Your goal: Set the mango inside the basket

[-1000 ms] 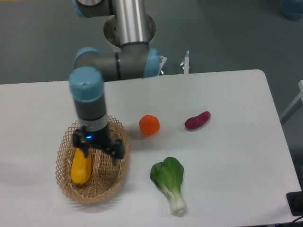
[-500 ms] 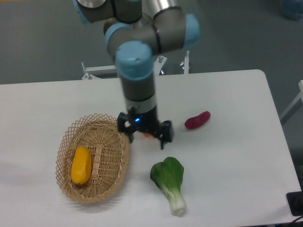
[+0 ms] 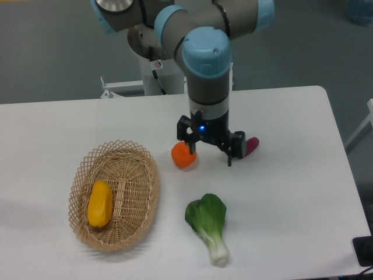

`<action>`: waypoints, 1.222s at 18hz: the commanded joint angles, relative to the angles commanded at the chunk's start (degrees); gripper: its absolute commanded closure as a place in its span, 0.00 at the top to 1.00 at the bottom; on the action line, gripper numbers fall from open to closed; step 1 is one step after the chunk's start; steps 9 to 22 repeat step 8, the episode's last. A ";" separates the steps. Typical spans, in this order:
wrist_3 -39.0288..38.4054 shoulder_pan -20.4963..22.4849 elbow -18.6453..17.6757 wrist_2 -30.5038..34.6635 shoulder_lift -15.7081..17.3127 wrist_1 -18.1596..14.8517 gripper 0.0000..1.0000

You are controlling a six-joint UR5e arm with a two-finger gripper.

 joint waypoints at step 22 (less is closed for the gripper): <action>0.09 0.80 -0.17 -0.09 0.00 0.09 1.00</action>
